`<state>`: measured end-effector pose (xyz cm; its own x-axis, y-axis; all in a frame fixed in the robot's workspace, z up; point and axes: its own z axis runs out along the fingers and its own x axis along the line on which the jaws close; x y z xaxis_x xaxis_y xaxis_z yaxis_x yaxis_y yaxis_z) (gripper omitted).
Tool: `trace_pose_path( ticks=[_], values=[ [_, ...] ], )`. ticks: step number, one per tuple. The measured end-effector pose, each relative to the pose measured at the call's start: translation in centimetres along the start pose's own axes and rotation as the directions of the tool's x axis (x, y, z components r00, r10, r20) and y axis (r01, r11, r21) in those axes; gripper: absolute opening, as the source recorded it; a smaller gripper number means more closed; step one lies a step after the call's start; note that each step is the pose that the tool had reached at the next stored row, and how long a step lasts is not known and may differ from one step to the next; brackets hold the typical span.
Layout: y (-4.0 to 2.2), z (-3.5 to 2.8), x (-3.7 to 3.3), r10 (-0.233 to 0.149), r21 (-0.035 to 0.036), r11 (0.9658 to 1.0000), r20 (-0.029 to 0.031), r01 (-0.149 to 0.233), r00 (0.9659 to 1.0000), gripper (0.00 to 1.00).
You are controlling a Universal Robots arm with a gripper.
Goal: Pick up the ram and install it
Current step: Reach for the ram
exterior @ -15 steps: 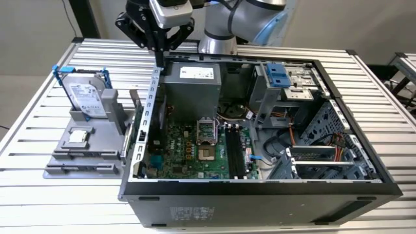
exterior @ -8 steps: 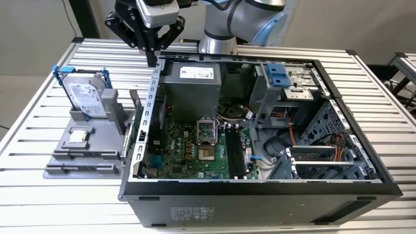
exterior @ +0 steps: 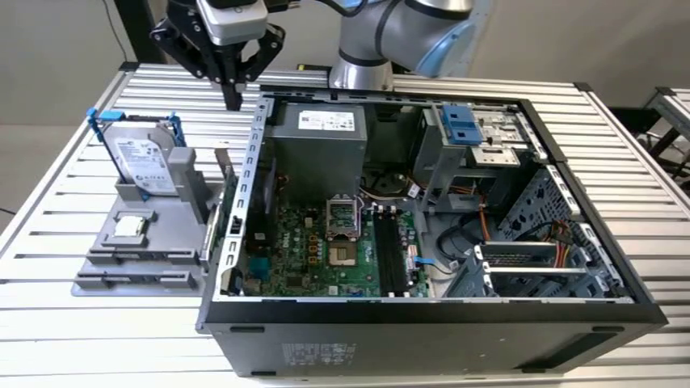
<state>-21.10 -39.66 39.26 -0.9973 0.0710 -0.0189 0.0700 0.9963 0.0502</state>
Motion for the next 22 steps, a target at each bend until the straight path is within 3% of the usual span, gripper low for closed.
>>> trace_pose_path(
  ticks=[22],
  values=[
    [-0.48,-0.16,7.07,-0.001,0.0000,1.0000,-0.0001,0.001,1.0000,0.00]
  ],
)
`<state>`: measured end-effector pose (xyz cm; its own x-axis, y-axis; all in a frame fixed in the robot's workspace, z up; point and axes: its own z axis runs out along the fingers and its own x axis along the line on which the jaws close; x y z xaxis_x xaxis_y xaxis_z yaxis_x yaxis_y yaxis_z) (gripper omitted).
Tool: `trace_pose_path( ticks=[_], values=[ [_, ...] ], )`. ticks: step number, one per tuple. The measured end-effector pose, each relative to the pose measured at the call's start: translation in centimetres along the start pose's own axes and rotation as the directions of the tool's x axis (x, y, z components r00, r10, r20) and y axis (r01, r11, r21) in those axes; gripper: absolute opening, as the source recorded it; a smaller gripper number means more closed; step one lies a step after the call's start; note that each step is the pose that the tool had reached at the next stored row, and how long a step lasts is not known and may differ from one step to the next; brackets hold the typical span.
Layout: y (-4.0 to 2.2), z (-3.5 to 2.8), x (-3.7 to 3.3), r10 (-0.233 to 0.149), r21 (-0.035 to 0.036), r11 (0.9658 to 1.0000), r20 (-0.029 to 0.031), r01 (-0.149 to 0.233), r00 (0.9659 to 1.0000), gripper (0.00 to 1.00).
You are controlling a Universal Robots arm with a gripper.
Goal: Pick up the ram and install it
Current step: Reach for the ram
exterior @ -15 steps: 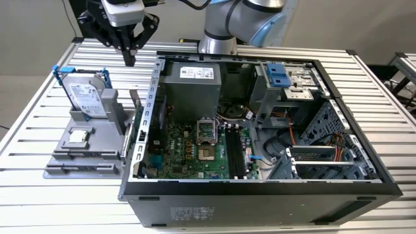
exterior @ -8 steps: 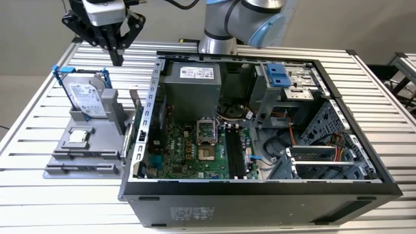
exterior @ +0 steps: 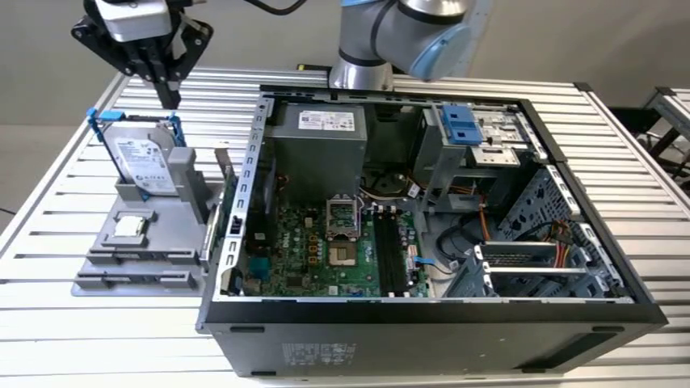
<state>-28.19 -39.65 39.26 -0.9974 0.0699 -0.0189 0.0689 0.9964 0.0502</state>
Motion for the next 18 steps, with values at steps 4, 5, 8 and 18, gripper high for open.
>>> trace_pose_path(
  ticks=[4,5,8,18],
  values=[
    [-0.09,-0.03,1.32,0.000,0.0001,1.0000,-0.0001,0.000,1.0000,0.00],
    [-0.11,-0.04,1.66,0.000,0.0001,1.0000,-0.0001,0.000,1.0000,0.00],
    [-0.18,-0.06,2.63,0.000,0.0000,1.0000,-0.0001,0.000,1.0000,0.00],
    [-0.39,-0.13,5.80,0.000,0.0000,1.0000,-0.0004,0.000,1.0000,0.00]
  ],
)
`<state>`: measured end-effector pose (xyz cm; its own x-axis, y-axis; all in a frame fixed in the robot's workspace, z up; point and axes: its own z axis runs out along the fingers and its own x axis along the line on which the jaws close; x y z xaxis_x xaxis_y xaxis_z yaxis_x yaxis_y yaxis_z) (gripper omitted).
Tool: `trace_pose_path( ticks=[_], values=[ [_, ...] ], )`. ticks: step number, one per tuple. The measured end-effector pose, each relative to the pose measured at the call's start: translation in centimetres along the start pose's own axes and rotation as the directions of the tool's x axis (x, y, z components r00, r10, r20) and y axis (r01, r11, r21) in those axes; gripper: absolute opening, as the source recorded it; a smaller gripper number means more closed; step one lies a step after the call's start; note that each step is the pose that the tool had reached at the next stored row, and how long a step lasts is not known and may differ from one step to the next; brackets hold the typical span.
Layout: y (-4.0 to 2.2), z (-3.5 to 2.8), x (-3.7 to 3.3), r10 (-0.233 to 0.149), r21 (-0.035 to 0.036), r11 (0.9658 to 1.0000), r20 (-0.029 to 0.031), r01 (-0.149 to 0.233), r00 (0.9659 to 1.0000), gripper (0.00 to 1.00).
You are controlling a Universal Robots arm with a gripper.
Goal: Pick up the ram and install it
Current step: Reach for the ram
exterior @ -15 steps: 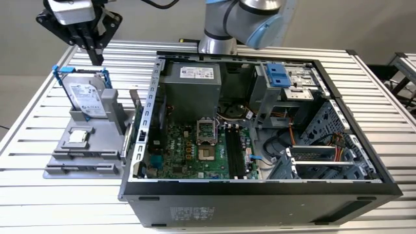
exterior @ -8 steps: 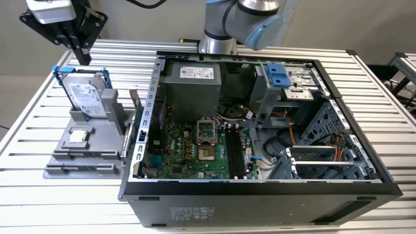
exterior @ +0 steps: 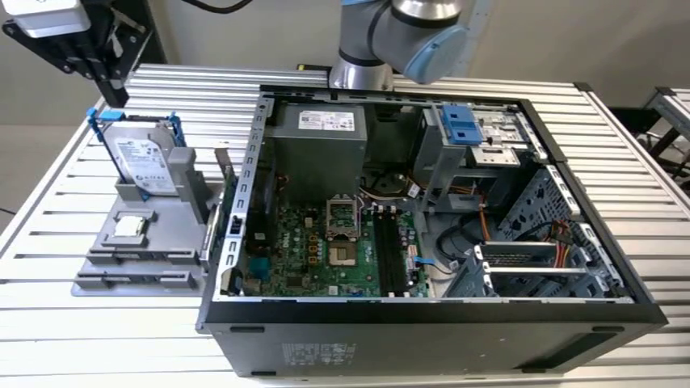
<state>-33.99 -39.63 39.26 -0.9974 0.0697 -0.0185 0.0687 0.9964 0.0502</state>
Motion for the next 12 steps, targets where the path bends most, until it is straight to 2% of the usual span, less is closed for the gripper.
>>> trace_pose_path(
  ticks=[6,12],
  values=[
    [-0.08,-0.04,1.62,-0.001,0.0001,1.0000,-0.0004,0.001,1.0000,0.00],
    [-0.05,-0.04,2.09,-0.037,-0.0007,0.9993,-0.0021,0.037,0.9993,0.00]
  ],
)
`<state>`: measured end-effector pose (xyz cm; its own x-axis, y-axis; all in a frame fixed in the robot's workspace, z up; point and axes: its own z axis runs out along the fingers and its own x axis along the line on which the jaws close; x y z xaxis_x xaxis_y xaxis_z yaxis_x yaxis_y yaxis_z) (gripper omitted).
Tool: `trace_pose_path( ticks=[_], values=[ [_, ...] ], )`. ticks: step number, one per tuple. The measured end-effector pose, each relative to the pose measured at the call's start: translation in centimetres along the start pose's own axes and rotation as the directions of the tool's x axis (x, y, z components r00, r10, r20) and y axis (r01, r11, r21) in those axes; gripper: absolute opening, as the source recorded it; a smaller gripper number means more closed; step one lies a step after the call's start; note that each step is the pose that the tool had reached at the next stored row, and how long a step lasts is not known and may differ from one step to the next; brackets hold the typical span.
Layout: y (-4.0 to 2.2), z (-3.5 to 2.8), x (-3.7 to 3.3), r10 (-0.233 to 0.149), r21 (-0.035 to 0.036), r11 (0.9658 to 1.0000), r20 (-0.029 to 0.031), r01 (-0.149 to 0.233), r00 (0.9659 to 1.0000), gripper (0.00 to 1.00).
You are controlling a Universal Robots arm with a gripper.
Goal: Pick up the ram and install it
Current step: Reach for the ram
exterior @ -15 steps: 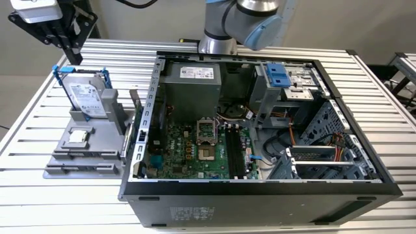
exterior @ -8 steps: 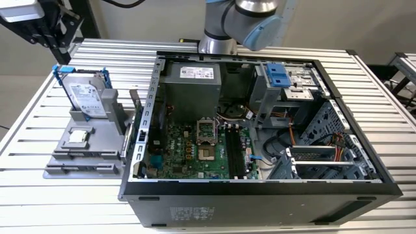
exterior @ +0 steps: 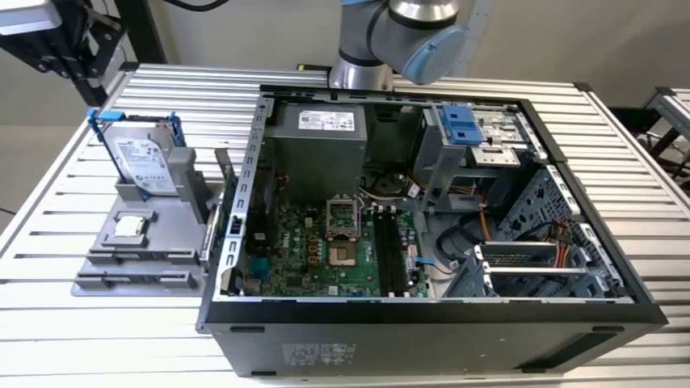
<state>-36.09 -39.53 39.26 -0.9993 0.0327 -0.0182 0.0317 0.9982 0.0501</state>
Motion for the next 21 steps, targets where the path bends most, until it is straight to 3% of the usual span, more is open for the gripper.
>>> trace_pose_path(
  ticks=[4,10,21],
  values=[
    [0.05,0.00,0.26,-0.026,-0.0005,0.9997,-0.0012,0.026,0.9997,0.00],
    [0.02,-0.01,0.32,-0.027,-0.0004,0.9996,-0.0015,0.027,0.9996,0.00],
    [-1.38,-0.07,0.58,-0.027,-0.0005,0.9996,-0.0013,0.027,0.9996,0.00]
  ],
)
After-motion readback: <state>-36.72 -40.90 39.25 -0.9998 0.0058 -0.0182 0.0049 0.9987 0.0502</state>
